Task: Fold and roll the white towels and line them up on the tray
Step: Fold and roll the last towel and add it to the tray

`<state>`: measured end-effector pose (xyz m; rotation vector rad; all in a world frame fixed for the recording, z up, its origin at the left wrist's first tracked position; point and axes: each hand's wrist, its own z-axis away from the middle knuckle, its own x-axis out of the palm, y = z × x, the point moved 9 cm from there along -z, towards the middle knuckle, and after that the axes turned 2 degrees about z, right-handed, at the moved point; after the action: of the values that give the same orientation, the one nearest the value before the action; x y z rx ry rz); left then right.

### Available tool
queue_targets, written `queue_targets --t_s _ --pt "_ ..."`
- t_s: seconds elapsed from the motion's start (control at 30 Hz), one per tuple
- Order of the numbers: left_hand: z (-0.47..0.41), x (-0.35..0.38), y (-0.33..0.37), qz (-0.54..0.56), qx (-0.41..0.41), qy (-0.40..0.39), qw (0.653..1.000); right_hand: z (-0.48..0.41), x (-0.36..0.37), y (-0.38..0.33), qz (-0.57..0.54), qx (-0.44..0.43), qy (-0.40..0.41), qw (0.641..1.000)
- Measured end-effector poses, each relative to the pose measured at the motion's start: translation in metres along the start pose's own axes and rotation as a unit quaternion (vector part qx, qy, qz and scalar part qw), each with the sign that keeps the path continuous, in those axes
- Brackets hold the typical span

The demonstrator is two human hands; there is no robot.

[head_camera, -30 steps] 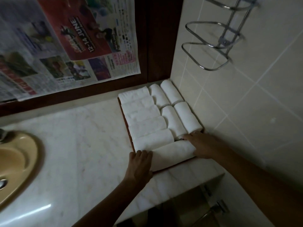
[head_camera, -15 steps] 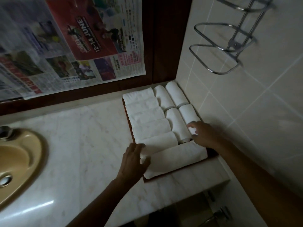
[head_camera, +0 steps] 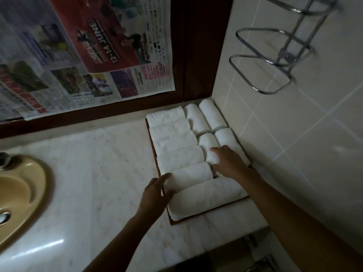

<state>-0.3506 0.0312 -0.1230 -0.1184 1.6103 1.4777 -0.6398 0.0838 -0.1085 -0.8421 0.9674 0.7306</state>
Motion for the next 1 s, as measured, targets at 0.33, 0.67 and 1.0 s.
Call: queue_targets --t_s 0.33,0.67,1.0 --pt "-0.004 0.004 -0.005 0.048 -0.038 0.030 0.998 -0.029 -0.030 0.039 0.084 0.064 0.046 0.993" --pt "-0.001 0.004 -0.009 0.080 -0.061 0.032 0.994 -0.030 -0.023 0.048 0.070 0.057 0.052 0.995" --pt "-0.020 -0.018 -0.006 0.081 -0.074 0.050 0.993 -0.072 -0.081 0.026 0.063 0.041 0.129 0.989"
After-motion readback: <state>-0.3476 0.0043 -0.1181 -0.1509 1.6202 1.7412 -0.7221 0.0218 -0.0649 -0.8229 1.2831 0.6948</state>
